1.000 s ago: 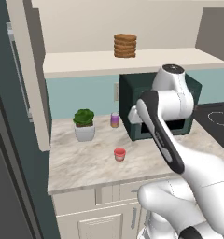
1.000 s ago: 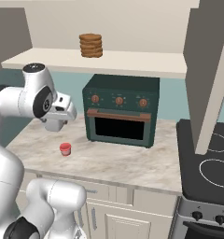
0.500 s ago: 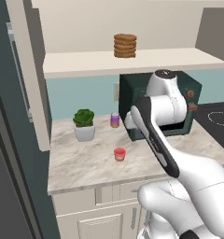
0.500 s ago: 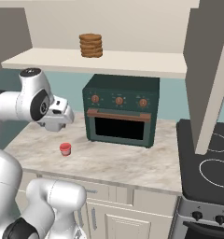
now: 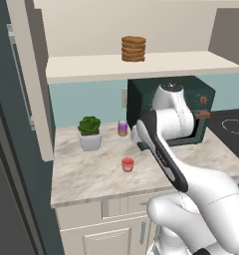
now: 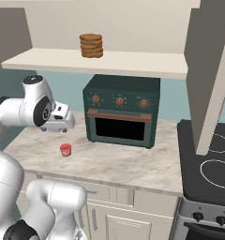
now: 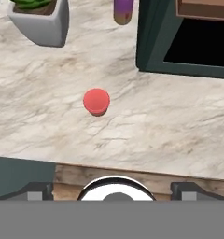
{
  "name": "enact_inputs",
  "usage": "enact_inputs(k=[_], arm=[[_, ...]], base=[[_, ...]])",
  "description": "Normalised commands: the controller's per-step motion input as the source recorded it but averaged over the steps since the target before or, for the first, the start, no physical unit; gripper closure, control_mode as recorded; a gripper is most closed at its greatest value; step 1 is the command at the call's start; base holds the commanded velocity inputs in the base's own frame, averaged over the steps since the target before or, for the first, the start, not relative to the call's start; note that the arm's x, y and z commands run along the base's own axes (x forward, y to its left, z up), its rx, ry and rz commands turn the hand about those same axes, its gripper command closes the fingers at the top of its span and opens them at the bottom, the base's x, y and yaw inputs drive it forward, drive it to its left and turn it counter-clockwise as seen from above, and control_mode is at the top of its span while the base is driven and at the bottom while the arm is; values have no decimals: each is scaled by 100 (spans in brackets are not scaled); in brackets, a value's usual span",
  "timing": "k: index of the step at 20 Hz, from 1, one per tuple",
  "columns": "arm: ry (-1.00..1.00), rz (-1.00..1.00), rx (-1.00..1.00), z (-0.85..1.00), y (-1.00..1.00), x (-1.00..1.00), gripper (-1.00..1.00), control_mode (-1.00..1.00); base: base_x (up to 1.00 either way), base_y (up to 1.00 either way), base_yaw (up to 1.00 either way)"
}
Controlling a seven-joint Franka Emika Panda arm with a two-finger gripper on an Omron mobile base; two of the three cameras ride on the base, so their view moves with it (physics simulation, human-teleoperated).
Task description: Pick the jam and bar from the counter and place them in the cabinets closest to them.
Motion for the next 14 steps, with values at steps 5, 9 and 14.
enact_inputs(k=[5, 9, 14], arm=[[2, 0, 0, -37, 9, 16, -100, -100], [3, 0, 0, -38, 14, 23, -100, -100], [2, 0, 0, -35, 15, 33, -100, -100]], base=[[0, 0, 0], [0, 0, 0], [0, 0, 0]])
